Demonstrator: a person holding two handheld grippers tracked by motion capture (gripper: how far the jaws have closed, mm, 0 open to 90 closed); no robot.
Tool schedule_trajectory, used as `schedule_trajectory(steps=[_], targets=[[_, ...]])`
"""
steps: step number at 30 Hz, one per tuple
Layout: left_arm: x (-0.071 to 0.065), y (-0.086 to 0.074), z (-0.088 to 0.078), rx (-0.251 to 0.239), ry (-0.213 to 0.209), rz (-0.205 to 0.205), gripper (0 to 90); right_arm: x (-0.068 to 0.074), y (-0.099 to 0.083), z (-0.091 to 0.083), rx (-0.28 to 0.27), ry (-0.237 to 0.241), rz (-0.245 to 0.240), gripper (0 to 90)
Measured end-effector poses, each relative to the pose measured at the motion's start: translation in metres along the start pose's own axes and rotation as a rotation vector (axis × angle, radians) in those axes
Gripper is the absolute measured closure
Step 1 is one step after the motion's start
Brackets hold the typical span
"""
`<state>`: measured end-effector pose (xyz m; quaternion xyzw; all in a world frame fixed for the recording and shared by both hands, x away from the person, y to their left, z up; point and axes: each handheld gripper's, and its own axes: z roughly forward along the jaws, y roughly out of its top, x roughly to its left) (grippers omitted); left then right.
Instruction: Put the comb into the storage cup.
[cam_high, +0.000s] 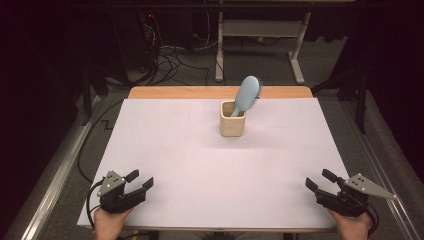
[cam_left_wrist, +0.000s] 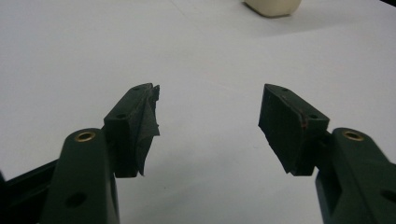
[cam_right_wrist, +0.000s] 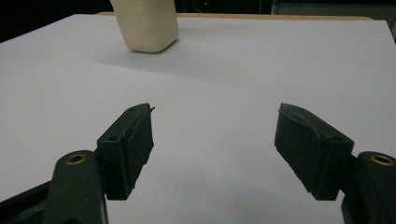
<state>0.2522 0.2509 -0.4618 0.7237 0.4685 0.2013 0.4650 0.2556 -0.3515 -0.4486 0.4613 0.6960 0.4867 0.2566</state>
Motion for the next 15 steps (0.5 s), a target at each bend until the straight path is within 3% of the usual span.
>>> schedule_trajectory(steps=[15], targets=[[0.0006, -0.001, -0.0007, 0.002, -0.002, -0.009, 37.4, -0.0023, -0.0092, -0.0004, 0.01, -0.005, 0.018, 27.5]])
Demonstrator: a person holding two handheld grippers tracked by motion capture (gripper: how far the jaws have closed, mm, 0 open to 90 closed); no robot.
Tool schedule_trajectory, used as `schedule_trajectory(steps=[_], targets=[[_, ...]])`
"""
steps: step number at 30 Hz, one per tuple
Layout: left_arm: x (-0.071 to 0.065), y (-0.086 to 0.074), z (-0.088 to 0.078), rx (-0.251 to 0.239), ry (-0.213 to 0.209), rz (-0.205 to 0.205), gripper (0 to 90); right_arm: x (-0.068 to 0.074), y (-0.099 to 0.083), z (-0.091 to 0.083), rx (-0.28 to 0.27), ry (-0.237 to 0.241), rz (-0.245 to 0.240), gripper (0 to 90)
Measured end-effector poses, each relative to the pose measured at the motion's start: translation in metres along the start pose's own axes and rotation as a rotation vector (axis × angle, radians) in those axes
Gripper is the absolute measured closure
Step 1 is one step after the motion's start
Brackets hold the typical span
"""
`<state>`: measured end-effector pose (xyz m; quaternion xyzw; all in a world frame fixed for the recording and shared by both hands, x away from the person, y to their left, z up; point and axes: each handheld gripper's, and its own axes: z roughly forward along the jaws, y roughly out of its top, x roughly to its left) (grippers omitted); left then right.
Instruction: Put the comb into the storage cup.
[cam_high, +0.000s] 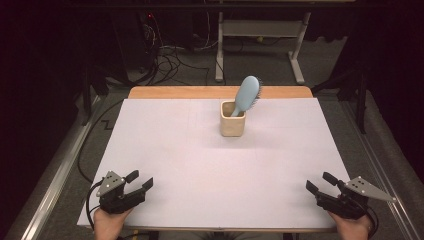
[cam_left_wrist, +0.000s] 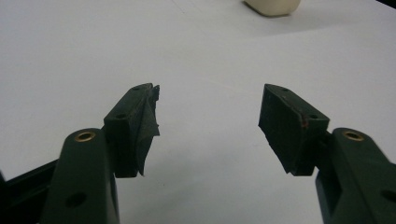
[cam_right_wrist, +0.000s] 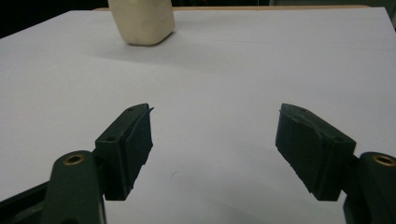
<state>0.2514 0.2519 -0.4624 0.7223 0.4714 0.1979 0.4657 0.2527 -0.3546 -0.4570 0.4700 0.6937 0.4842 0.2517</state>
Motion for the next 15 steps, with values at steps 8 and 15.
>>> schedule_trajectory(steps=[8, 15], targets=[[0.0005, -0.0006, -0.0002, 0.003, -0.002, -0.002, 37.4, -0.0006, -0.0023, -0.0003, 0.003, -0.007, 0.003, 27.1], [0.0007, -0.0018, -0.0003, 0.01, -0.003, -0.009, 37.2, -0.0018, -0.0039, -0.0008, 0.003, -0.012, 0.006, 26.8]])
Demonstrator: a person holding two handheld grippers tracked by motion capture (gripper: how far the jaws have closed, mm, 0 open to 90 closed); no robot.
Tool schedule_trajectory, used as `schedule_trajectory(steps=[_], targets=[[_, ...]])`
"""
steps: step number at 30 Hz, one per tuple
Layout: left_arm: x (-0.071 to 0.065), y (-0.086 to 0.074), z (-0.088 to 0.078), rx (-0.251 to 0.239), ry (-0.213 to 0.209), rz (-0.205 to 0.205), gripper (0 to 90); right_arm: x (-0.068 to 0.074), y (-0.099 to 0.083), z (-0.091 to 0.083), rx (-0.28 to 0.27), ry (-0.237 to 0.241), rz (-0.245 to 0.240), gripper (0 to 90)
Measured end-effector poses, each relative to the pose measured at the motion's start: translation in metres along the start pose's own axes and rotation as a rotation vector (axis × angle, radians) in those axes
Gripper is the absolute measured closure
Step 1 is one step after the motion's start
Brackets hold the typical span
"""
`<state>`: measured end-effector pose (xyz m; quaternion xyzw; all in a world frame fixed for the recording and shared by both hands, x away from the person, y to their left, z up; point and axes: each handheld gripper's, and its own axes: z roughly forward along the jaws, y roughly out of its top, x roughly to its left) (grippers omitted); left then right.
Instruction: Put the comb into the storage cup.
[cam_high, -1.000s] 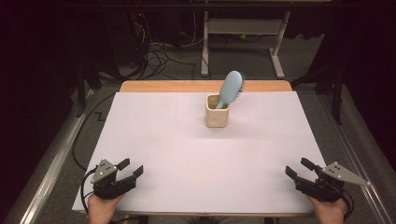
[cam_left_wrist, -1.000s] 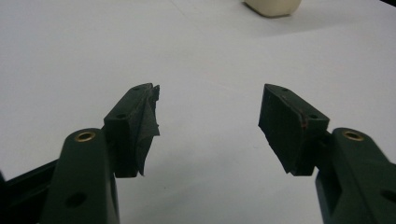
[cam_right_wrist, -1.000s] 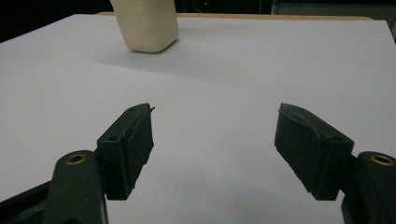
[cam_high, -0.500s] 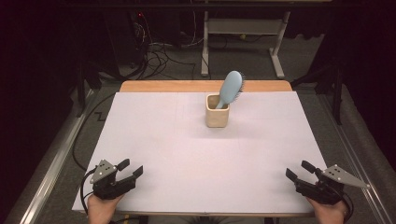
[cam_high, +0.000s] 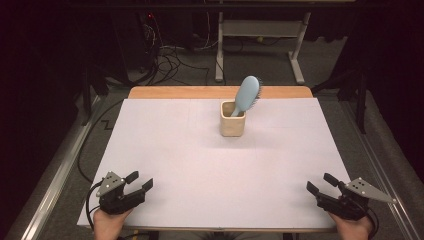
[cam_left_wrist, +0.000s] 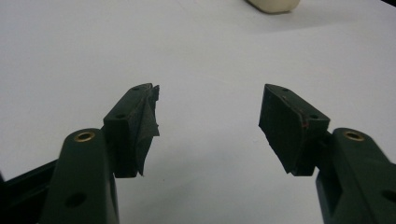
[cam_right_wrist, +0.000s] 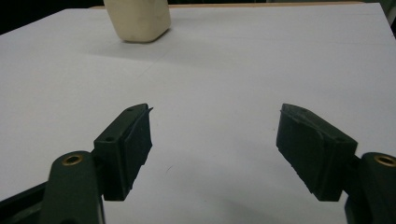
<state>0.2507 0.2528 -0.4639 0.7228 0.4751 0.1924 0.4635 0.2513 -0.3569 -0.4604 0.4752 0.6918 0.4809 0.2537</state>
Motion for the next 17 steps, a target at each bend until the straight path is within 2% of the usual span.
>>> schedule_trajectory(steps=[17], targets=[[0.0017, 0.0001, 0.0, 0.001, -0.001, -0.011, 37.1, 0.0016, -0.0011, 0.0, 0.009, -0.002, -0.012, 26.7]])
